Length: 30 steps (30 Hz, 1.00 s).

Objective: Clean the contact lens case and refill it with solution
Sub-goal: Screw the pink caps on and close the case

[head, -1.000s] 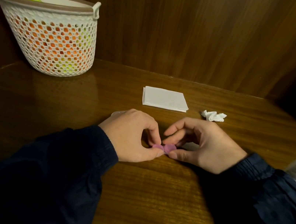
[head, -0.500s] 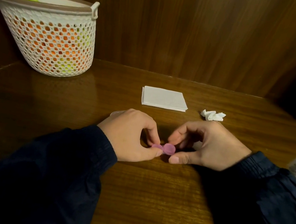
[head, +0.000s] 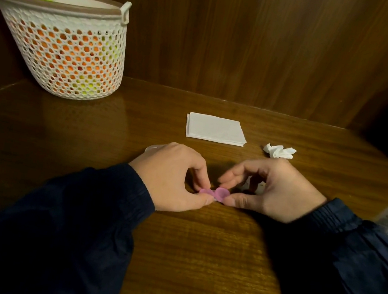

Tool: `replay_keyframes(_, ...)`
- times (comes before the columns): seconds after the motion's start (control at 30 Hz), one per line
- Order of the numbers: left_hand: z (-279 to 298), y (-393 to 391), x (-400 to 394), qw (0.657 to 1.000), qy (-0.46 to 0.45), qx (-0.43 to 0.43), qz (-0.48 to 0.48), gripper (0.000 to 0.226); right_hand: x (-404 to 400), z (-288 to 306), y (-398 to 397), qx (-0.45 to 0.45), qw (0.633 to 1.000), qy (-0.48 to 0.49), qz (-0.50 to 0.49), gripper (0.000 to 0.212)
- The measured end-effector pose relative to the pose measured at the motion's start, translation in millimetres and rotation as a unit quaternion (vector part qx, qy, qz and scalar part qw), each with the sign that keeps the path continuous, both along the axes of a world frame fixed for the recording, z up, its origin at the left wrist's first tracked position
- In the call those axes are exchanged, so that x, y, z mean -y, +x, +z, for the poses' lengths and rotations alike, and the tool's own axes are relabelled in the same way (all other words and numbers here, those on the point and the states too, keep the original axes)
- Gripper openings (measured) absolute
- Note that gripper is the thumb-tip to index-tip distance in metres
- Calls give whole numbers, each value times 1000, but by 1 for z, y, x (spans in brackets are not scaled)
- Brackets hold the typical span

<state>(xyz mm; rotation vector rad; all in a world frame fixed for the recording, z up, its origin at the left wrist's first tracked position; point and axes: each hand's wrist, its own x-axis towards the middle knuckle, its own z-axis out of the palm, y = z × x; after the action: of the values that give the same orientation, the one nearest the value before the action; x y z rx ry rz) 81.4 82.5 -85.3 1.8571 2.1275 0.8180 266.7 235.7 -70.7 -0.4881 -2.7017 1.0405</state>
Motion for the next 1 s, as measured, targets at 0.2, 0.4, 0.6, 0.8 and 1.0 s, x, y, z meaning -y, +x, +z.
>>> replay_keyframes(0.2,-3,-2,-1,1000,14,4,-16,16,6,-1,-3,13,999,29,0,43)
replay_keyframes(0.4,-3,-3,-1,1000,10,8,-22,14,7,-6,-4,-10,995,95,9,26)
replay_keyframes(0.6,-3,-4,-1,999,-6,27,-20,15,8,-6,-6,-9,993,114,-17,24)
replay_keyframes(0.8,-3,-4,0,999,-9,18,-32,13,4,-6,-10,34,990,133,-23,50)
replay_keyframes(1.0,-4,-4,0,999,-10,17,-31,12,-2,2,1,36,995,71,59,34)
